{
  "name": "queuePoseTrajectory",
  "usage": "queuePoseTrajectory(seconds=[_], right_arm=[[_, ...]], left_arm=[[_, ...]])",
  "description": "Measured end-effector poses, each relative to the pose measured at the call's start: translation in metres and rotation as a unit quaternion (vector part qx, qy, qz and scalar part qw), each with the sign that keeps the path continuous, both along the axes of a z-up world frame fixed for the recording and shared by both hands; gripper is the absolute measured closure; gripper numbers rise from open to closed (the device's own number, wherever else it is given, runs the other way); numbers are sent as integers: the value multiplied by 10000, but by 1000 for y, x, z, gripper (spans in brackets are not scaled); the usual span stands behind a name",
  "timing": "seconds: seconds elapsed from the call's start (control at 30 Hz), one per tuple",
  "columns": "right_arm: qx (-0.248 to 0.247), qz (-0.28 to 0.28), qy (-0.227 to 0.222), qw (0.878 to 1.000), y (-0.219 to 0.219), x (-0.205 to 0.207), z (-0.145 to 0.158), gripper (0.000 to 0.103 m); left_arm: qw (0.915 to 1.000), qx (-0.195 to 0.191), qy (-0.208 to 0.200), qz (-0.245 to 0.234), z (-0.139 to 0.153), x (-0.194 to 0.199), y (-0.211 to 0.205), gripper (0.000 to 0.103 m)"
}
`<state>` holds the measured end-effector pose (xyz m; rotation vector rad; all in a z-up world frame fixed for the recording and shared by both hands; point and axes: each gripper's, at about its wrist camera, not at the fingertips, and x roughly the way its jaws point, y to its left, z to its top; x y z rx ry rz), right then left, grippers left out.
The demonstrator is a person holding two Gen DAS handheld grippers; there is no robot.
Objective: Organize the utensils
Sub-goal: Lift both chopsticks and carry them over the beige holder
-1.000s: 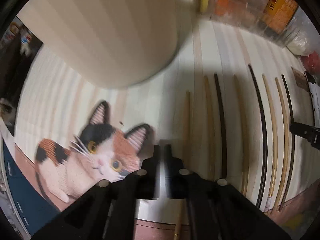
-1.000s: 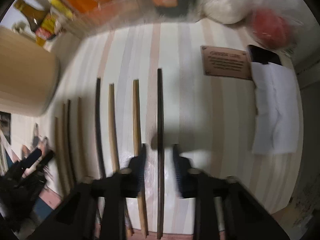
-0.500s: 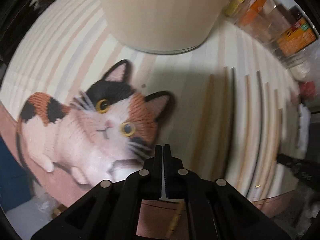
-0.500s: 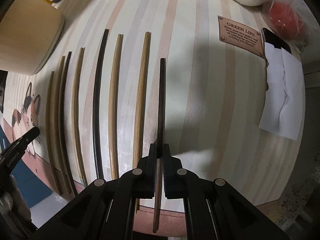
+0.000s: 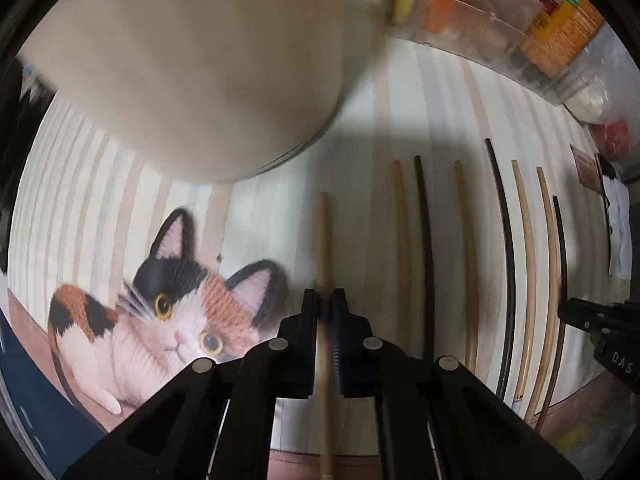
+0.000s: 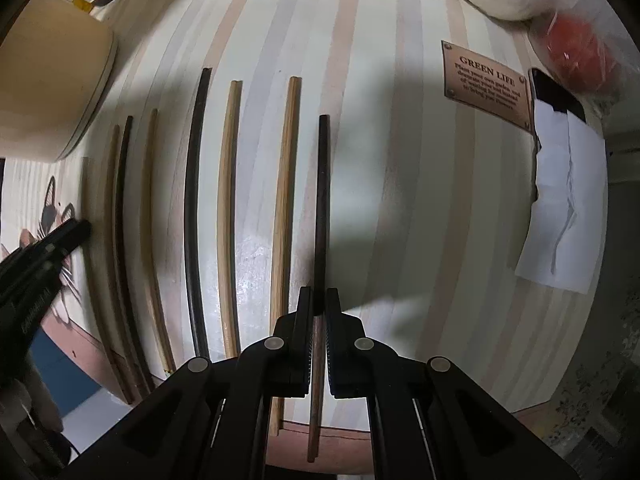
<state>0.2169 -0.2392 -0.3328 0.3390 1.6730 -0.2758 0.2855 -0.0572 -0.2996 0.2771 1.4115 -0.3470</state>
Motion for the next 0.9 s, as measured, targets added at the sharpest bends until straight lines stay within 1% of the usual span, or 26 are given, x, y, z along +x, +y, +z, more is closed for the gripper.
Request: queuePoseTrajectory(seconds=[0.03, 0.1, 0.17, 0.23, 0.27, 0.3, 0.37, 0.4, 0.43, 0.53, 0.6, 0.63, 0.7, 0.77, 0.83, 0.9], right_arm=[[15, 18, -37, 10000, 1, -3, -1, 98], [79, 91, 70, 9999, 3, -9, -2, 98], [160, 157, 169, 9996, 5, -15, -3, 98], [175, 187, 215, 9994, 6, -14, -4, 98], [185, 163, 313, 9992, 5, -10, -5, 98], [164, 238, 440, 9986, 7, -6, -6, 97], [144, 295, 592, 9977, 9, 0, -9, 97], [144, 292, 673, 9972, 9, 3, -10, 97], [113, 342, 759, 9965, 11, 6, -12, 97], [-10, 457, 841, 9954, 20, 11, -13, 97], [-153, 498, 727, 9960, 28, 11, -11, 97], [-298, 629, 591, 9958, 34, 8, -9, 97], [-446, 632, 334, 9964, 41, 1, -4, 97], [-449, 545, 106, 9974, 40, -8, -1, 98], [-394, 370, -115, 9985, 33, -26, 4, 98], [-440, 176, -429, 9980, 25, -40, 20, 98]], left_arm=[[9999, 10, 25, 123, -1, -2, 9, 98], [9993, -39, 135, 335, -4, -8, 28, 98], [9979, -183, 336, 520, -6, -15, 42, 98], [9976, -272, 344, 538, -7, -16, 47, 96], [9976, -271, 351, 534, -7, -14, 49, 95], [9981, -226, 334, 459, -8, -12, 47, 94], [9996, -1, 241, 136, -10, -11, 37, 94], [9996, 19, 236, 120, -9, -11, 36, 95], [9996, -3, 234, 158, -11, -11, 36, 98], [9994, -104, 135, 289, -10, -13, 36, 99], [9995, -161, -23, 276, -10, -17, 38, 99], [9994, -197, -82, 266, -10, -21, 41, 99], [9985, -350, -255, 328, -11, -27, 46, 99], [9973, -451, -400, 409, -13, -34, 50, 99], [9968, -518, -407, 462, -13, -38, 56, 99], [9952, -607, -538, 545, -7, -45, 63, 99]])
